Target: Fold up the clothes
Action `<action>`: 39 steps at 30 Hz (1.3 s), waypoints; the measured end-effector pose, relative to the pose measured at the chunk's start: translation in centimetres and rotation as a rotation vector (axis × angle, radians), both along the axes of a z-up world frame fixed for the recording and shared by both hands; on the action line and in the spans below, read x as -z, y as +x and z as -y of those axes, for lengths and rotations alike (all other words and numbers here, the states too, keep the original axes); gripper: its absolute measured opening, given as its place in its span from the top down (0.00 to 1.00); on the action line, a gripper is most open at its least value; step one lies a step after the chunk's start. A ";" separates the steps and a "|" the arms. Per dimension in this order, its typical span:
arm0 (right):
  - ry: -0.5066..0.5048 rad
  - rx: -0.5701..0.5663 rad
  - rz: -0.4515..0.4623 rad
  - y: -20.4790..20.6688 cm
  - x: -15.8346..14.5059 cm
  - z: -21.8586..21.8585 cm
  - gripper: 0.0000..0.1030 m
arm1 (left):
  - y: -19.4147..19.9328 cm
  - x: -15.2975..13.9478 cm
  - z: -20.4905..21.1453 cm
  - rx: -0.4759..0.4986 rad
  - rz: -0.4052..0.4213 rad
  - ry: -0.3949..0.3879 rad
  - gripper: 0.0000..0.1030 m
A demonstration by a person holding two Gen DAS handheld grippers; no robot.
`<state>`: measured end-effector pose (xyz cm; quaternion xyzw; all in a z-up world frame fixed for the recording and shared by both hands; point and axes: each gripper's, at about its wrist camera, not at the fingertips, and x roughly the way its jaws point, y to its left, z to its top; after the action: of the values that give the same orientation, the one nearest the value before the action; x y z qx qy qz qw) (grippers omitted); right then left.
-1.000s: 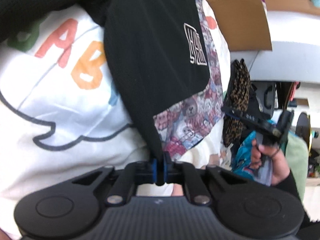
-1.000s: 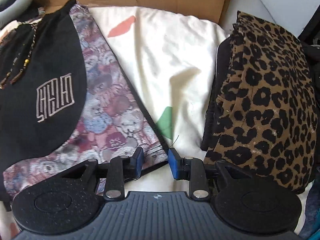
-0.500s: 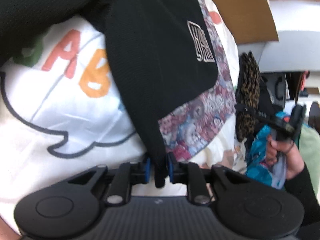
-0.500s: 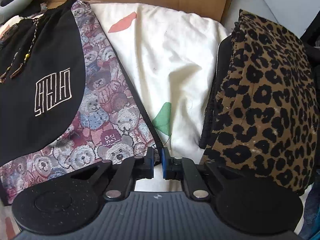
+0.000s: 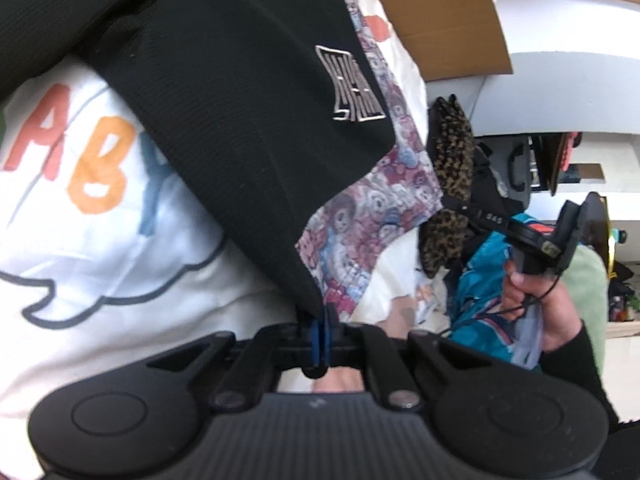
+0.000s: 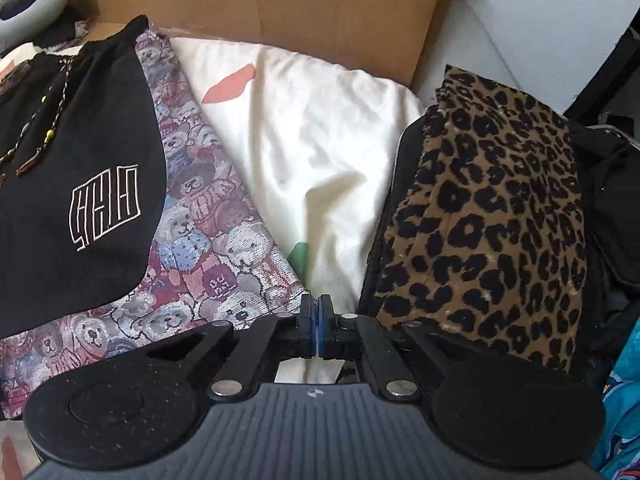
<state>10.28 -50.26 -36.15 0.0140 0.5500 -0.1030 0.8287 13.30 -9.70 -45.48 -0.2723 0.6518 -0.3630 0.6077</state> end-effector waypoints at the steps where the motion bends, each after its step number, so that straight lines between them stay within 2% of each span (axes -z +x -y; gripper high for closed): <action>1: 0.003 -0.002 -0.005 0.0 0.1 0.0 1.00 | 0.0 0.0 0.1 0.009 0.006 0.010 0.98; 3: 0.008 -0.006 -0.015 0.0 0.4 -0.1 1.00 | -0.1 0.5 0.3 0.033 0.016 0.054 0.98; 6: 0.026 0.026 -0.054 0.2 1.7 0.4 1.00 | -0.4 1.7 0.1 0.036 -0.010 0.119 0.98; 10: 0.057 0.059 -0.048 0.1 1.7 0.6 0.99 | -0.5 2.1 0.0 0.029 -0.015 0.137 0.97; 13: 0.080 0.053 -0.014 0.2 0.9 0.2 0.97 | -0.4 1.4 0.3 0.062 -0.009 0.144 0.83; 17: 0.113 0.041 0.030 0.4 -0.1 -0.5 0.91 | 0.3 -0.8 -0.3 0.098 0.050 0.139 0.63; 19: 0.133 0.026 0.052 0.8 -0.6 -1.2 0.85 | 1.2 -2.2 -1.1 0.106 0.080 0.143 0.62; 21: 0.148 0.009 0.074 1.2 -1.2 -2.0 0.72 | 2.4 -3.9 -2.3 0.088 0.124 0.148 0.61; 23: 0.170 -0.007 0.092 1.5 -1.7 -2.8 0.70 | 3.5 -5.6 -3.8 0.061 0.162 0.156 0.56; 30: 0.231 -0.049 0.135 2.3 -3.0 -5.8 0.70 | 5.7 -10.3 -9.7 -0.056 0.288 0.253 0.56; 34: 0.285 -0.055 0.161 2.6 -3.3 -7.3 0.70 | 5.3 -12.0 -13.7 -0.110 0.346 0.341 0.56; 39: 0.335 -0.089 0.177 3.2 -3.4 -9.8 0.70 | 4.0 -13.7 -18.9 -0.155 0.374 0.468 0.56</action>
<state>13.43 -40.48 -32.77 0.1363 0.4844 0.0286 0.8637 17.32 9.22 -31.81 -0.1025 0.5716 -0.1993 0.7893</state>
